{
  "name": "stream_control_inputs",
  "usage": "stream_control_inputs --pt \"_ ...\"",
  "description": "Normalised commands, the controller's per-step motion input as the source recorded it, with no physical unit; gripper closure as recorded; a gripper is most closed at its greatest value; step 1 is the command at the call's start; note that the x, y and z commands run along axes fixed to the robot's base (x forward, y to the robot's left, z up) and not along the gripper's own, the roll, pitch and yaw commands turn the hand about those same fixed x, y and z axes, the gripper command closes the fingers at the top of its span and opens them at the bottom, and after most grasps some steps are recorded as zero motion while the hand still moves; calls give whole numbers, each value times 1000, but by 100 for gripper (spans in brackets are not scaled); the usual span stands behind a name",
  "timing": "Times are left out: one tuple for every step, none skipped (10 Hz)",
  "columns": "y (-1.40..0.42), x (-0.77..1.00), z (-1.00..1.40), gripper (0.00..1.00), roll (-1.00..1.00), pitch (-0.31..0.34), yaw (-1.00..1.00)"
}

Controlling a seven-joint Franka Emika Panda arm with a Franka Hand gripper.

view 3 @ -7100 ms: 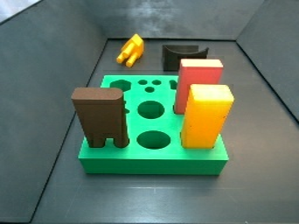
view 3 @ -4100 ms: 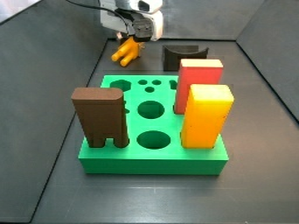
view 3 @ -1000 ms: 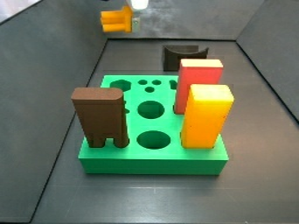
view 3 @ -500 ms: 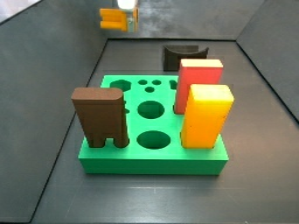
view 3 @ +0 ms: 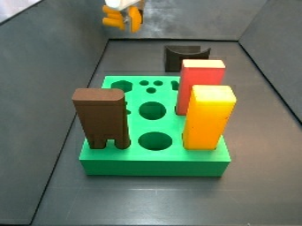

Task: Pick up the 3 prong object. Move up. Rotate the 3 prong object. Place the 3 prong object on the fixture. Regrasp the 3 prong object. Move to above the board. Insert the 3 prong object.
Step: Rotate the 3 prong object.

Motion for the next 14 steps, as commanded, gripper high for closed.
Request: stream_control_inputs --pt "15 8 -20 100 -19 -7 -1000" --pt "15 8 -20 100 -20 -8 -1000" --pt "15 8 -20 100 -20 -8 -1000" --pt "15 8 -20 100 -23 -9 -1000" --pt "15 8 -20 100 -24 -10 -1000" --pt "15 7 -20 100 -26 -10 -1000" --pt "15 7 -20 100 -29 -11 -1000" --pt "16 7 -20 100 -32 -13 -1000" --pt "16 7 -20 100 -35 -14 -1000" --pt "16 7 -20 100 -41 -16 -1000" --pt "16 7 -20 100 -47 -18 -1000" --pt "16 7 -20 100 -54 -21 -1000" --pt "16 7 -20 100 -69 -27 -1000" --pt "16 7 -20 100 -83 -32 -977"
